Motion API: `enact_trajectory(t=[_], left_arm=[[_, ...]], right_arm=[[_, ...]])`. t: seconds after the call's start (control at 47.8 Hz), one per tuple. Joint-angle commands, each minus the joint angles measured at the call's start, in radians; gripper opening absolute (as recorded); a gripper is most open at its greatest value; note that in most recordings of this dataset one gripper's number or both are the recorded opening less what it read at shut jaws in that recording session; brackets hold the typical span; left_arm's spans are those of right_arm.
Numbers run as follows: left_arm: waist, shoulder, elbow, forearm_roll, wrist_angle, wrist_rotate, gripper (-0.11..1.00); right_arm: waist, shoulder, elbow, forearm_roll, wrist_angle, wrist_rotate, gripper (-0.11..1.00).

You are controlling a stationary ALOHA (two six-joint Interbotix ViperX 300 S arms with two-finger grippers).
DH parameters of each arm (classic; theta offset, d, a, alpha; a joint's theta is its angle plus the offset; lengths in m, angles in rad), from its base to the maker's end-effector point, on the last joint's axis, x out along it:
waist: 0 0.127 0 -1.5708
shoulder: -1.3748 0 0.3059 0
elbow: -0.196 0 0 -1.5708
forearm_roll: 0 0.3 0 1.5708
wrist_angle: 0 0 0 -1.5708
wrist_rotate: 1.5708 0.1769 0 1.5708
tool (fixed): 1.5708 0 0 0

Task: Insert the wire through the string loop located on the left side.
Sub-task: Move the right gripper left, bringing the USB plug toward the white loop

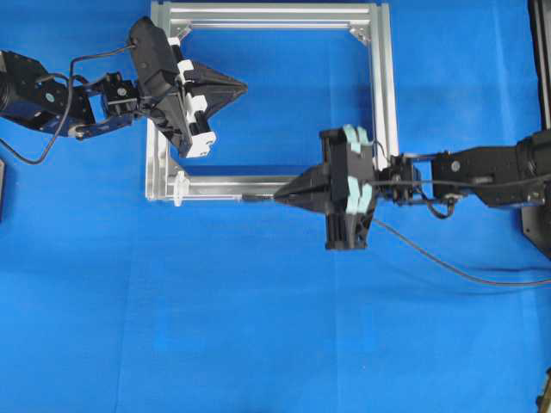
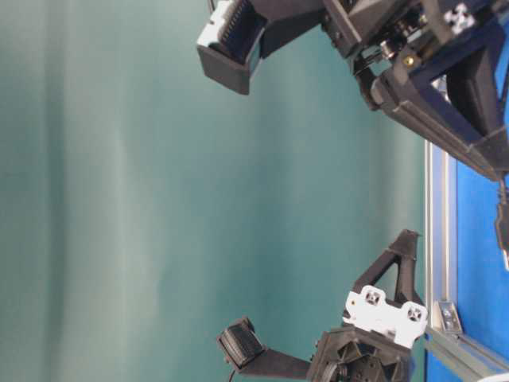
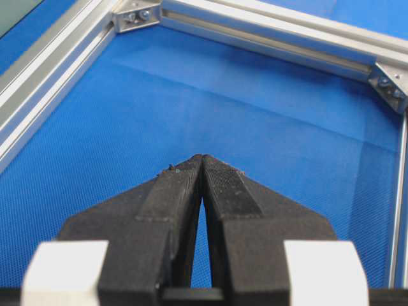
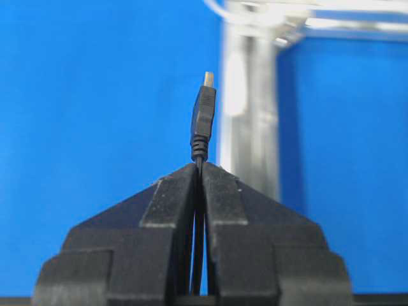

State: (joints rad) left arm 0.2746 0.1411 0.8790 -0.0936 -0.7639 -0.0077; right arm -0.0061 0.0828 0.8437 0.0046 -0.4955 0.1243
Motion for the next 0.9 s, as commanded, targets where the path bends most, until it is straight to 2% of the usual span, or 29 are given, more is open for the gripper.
enact_trajectory(t=[0.0,0.377,0.879], left_arm=[[0.0,-0.035,-0.008,0.002,-0.005,-0.002,0.0],[0.0,-0.035,-0.008,0.003,-0.005,-0.002,0.0],[0.0,-0.035,-0.008,0.002,-0.005,-0.002,0.0]], right_arm=[[-0.017,-0.023,-0.002,-0.003,-0.011,-0.003,0.0],[-0.031,-0.014,-0.008,-0.002,-0.037,-0.009,0.0],[-0.029,0.114,-0.17,-0.003,-0.04,-0.012,0.0]])
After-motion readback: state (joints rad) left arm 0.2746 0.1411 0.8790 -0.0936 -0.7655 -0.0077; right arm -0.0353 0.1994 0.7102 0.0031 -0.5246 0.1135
